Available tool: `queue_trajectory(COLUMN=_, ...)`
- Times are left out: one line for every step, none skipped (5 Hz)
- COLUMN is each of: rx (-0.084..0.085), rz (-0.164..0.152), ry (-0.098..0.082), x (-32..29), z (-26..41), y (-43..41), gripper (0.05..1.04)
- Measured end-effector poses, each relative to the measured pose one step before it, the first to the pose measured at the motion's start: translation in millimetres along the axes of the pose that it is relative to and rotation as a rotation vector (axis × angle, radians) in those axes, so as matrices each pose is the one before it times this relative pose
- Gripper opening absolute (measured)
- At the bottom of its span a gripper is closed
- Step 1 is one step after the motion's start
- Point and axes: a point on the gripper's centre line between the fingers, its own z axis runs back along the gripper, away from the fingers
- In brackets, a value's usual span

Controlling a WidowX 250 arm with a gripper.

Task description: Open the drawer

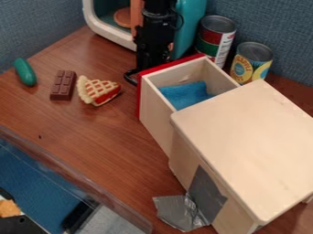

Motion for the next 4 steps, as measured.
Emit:
queue_trajectory(rx=-0.0045, rz=-0.0394, ry=0.0102, x=-3.47, z=5.79, y=-2.03, gripper=0.675)
queue_trajectory(rx=0.0394, rz=-0.0372, ry=-0.0343, x=-12.17, z=40.36, y=-1.30, gripper=0.951)
queue_trajectory(rx=0.0446, rz=0.0231, ry=0.0095, x=-39.41, z=26.33, y=7.61, gripper=1.005)
queue_trajectory(rx=0.0471, rz=0.0283, ry=0.0283, x=-53.59, z=15.97, y=13.29, gripper=1.001)
